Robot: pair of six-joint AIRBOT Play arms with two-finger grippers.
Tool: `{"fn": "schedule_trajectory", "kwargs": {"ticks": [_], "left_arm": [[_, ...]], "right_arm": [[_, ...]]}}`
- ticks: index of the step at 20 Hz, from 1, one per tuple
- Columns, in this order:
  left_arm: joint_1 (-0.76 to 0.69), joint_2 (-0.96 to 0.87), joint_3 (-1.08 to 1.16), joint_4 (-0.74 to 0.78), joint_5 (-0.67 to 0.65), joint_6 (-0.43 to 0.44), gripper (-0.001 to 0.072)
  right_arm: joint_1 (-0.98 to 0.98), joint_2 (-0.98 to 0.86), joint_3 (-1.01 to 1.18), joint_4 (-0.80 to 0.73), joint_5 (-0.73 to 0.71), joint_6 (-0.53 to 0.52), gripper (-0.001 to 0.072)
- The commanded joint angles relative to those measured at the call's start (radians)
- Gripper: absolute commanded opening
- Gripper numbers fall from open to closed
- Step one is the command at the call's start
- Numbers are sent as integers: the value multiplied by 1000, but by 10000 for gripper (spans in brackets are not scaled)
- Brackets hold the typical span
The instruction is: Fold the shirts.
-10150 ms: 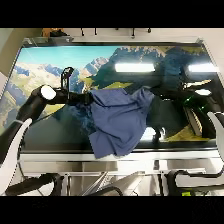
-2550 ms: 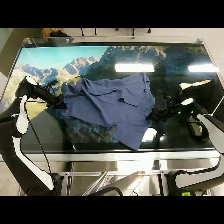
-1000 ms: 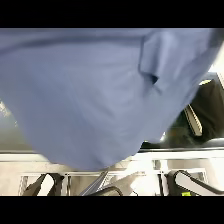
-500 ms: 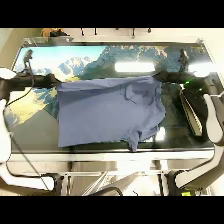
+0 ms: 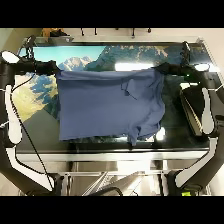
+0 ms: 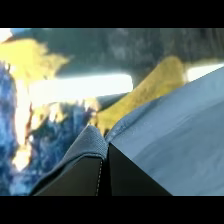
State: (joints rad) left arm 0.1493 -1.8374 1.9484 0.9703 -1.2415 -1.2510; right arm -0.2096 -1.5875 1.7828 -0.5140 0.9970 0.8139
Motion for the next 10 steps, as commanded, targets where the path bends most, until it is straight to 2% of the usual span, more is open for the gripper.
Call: {"fn": "schedule_trajectory", "kwargs": {"ticks": [1, 5, 10], "left_arm": [[-4, -8, 32, 132, -131, -54, 15], [-5, 0, -19, 182, -160, -77, 14], [-11, 13, -249, 189, -19, -74, 14]], "right_arm": [[-6, 2, 16, -145, 138, 49, 19], [-6, 8, -14, -275, 200, 84, 19], [-2, 8, -135, -295, 124, 68, 19]]}}
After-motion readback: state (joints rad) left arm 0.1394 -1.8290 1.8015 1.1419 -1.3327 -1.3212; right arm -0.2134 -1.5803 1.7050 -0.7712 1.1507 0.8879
